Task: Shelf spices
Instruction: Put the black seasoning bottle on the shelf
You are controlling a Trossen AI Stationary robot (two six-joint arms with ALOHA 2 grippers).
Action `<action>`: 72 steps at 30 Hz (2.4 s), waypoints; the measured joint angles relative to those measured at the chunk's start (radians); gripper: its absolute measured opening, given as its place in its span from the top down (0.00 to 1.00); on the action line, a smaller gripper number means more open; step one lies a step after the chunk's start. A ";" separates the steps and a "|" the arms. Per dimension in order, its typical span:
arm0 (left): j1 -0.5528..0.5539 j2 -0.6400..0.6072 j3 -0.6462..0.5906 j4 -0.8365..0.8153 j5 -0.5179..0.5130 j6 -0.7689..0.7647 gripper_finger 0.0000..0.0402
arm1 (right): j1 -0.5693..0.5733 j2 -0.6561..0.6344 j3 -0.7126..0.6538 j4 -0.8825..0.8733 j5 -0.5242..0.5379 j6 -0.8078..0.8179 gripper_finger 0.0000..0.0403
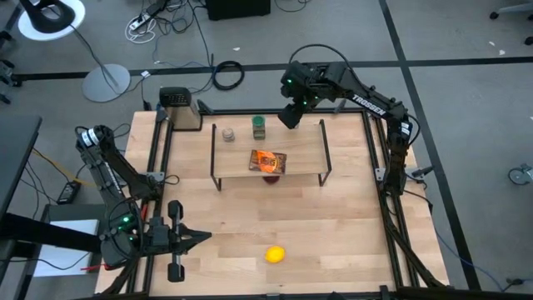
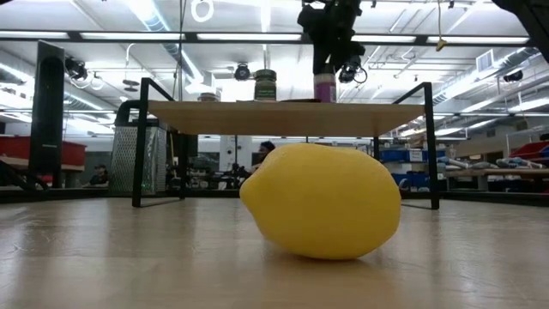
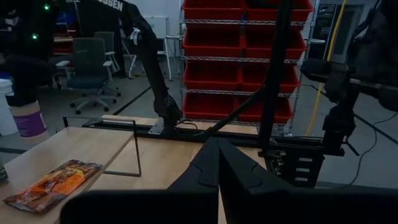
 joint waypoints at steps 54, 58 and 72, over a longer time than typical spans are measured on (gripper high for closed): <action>0.000 0.000 0.000 -0.002 0.000 -0.001 0.99 | 0.092 -0.001 -0.050 0.025 0.004 0.059 0.44; 0.000 0.000 0.000 -0.002 0.000 -0.001 0.99 | 0.093 -0.001 -0.050 0.027 0.004 0.052 0.41; 0.000 0.000 0.000 -0.002 0.000 -0.001 0.99 | 0.098 -0.001 -0.050 0.027 0.005 0.023 0.37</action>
